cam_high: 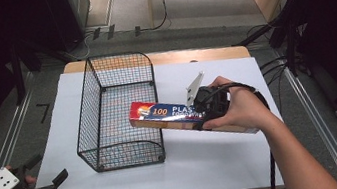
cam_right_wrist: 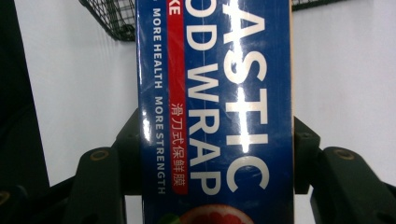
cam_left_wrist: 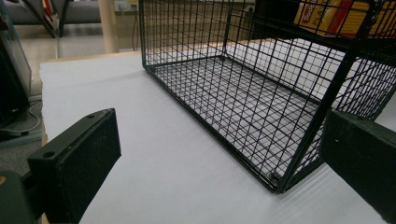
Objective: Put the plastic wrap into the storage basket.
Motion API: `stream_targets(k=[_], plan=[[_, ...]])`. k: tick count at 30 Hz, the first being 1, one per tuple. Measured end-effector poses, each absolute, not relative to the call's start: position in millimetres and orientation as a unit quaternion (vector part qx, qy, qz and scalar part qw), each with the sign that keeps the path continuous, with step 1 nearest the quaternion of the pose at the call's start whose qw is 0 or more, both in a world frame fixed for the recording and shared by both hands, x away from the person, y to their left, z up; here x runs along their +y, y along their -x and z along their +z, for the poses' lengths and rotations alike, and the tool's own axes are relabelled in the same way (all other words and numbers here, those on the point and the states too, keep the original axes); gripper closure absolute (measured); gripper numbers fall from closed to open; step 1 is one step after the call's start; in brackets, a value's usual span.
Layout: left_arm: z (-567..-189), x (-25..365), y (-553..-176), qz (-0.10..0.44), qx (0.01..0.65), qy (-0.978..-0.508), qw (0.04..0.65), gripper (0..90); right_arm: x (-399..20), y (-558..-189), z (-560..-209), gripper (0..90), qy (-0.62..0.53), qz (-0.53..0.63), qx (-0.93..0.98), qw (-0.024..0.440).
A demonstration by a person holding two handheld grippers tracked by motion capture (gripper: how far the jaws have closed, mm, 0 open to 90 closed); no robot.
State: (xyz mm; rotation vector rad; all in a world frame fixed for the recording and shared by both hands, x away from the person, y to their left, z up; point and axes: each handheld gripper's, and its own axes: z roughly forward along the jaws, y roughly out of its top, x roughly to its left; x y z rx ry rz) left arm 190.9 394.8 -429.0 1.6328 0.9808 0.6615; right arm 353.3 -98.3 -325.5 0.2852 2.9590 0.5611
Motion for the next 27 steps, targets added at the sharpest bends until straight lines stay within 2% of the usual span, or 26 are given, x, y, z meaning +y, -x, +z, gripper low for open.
stream_targets(k=[27], plan=[[-428.3, 395.4, -190.9, 0.279, 0.411, -0.683, 0.535, 0.0, -37.4, -360.6, -325.9, 42.0, -0.051, 0.171, 0.983, 0.053]])
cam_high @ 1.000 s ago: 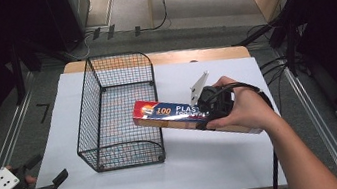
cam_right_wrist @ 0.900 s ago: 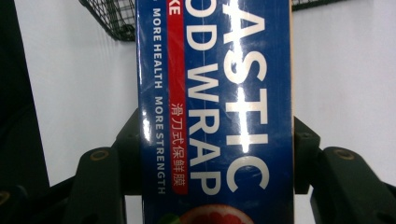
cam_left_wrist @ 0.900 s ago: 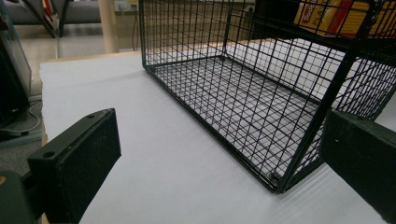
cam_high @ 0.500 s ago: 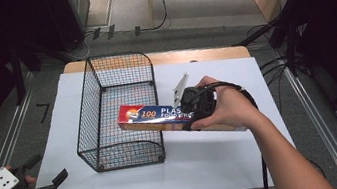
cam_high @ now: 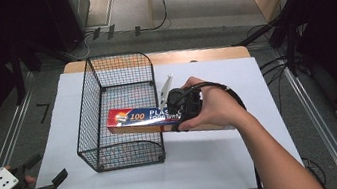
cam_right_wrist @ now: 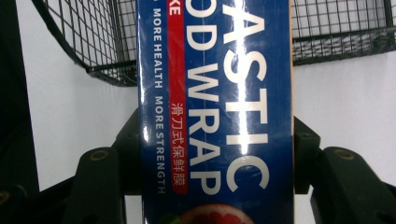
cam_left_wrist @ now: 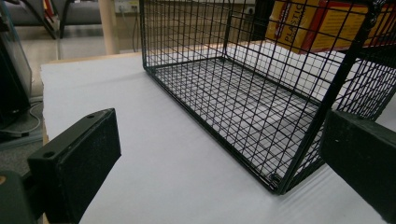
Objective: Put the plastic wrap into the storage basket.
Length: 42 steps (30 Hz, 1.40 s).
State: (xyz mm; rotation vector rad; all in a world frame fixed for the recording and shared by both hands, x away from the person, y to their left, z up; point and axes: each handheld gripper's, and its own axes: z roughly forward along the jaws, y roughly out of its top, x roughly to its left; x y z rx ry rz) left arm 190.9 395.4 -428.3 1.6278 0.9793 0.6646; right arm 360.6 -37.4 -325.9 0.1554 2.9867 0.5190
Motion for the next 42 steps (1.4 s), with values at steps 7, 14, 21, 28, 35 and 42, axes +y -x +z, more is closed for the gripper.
stream_targets(k=[7, 14, 21, 28, 35, 42], plan=[[-428.2, 395.5, -190.8, 0.279, 0.410, -0.683, 0.536, 0.0, -22.5, -362.0, -324.9, 41.9, -0.037, 0.169, 0.983, 0.054], [-428.0, 395.8, -190.5, 0.279, 0.411, -0.682, 0.537, 0.0, -12.0, -361.3, -325.3, 41.9, -0.037, 0.161, 0.985, 0.054], [-427.9, 395.9, -190.8, 0.279, 0.409, -0.683, 0.537, 0.0, -4.3, -365.2, -324.1, 41.9, -0.030, 0.164, 0.985, 0.054], [-427.9, 395.9, -190.6, 0.279, 0.410, -0.682, 0.537, 0.0, 6.4, -365.1, -324.1, 41.9, -0.023, 0.160, 0.985, 0.054], [-428.0, 395.9, -190.9, 0.278, 0.410, -0.682, 0.538, 0.0, 14.9, -365.6, -324.2, 41.8, -0.020, 0.156, 0.986, 0.053], [-428.0, 396.5, -190.7, 0.279, 0.411, -0.681, 0.538, 0.0, 18.3, -365.6, -328.1, 41.3, -0.022, 0.150, 0.987, 0.051]])
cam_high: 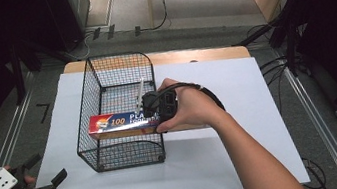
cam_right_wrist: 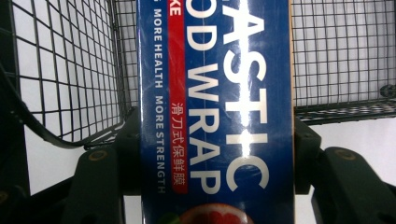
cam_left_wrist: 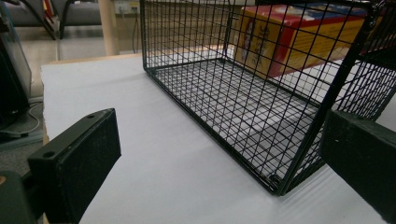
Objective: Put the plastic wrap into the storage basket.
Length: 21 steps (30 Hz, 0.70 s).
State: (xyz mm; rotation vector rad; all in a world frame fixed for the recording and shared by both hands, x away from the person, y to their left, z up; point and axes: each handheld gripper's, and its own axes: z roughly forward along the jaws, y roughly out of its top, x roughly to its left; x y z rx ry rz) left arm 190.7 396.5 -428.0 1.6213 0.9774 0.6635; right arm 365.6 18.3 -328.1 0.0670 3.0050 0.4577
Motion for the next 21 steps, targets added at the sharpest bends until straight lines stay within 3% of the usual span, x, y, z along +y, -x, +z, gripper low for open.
stream_targets(k=[21], plan=[[-428.4, 395.5, -191.0, 0.278, 0.411, -0.682, 0.537, 0.0, 18.4, -367.0, -329.5, 39.5, -0.035, 0.151, 0.987, 0.037]])
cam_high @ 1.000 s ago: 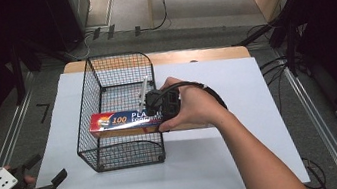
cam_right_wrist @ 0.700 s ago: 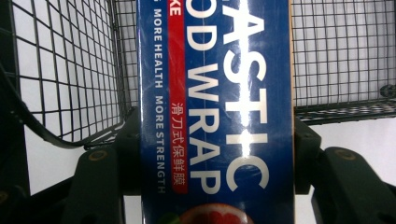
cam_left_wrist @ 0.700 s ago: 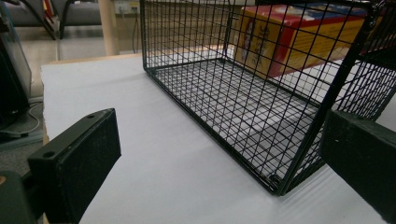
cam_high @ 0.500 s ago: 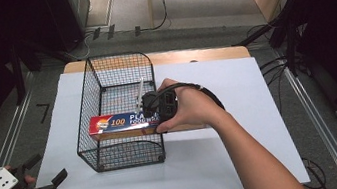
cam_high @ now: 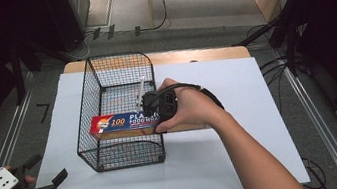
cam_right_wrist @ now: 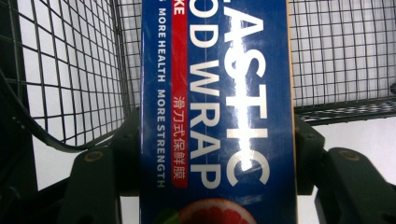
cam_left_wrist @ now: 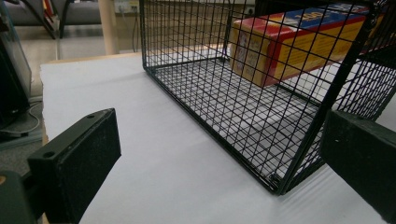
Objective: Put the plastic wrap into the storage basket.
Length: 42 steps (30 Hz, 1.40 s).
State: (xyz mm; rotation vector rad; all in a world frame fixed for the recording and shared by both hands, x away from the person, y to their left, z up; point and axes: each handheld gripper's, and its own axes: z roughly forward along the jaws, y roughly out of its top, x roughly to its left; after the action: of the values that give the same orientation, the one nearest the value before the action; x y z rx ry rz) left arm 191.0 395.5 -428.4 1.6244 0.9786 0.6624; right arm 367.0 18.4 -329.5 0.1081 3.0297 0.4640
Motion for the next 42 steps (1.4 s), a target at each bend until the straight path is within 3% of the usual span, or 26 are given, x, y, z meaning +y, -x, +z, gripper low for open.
stream_targets(k=[12, 18, 22, 31, 42], plan=[[-428.1, 396.0, -190.7, 0.279, 0.411, -0.682, 0.537, 0.0, 20.9, -366.7, -329.5, 38.4, -0.032, 0.148, 0.988, 0.043], [-428.1, 395.6, -190.8, 0.278, 0.411, -0.683, 0.536, 0.0, 17.0, -365.5, -319.6, 20.5, -0.043, 0.173, 0.982, 0.054], [-428.0, 395.5, -190.7, 0.278, 0.411, -0.683, 0.536, 0.0, 12.0, -363.0, -306.5, 16.4, -0.051, 0.194, 0.978, 0.056], [-428.1, 394.9, -190.9, 0.279, 0.410, -0.684, 0.535, 0.0, -3.5, -356.7, -279.2, 16.4, -0.062, 0.209, 0.973, 0.071], [-429.0, 393.7, -191.7, 0.278, 0.411, -0.686, 0.532, 0.0, -34.6, -358.0, -279.8, 16.4, -0.086, 0.219, 0.970, 0.063]])
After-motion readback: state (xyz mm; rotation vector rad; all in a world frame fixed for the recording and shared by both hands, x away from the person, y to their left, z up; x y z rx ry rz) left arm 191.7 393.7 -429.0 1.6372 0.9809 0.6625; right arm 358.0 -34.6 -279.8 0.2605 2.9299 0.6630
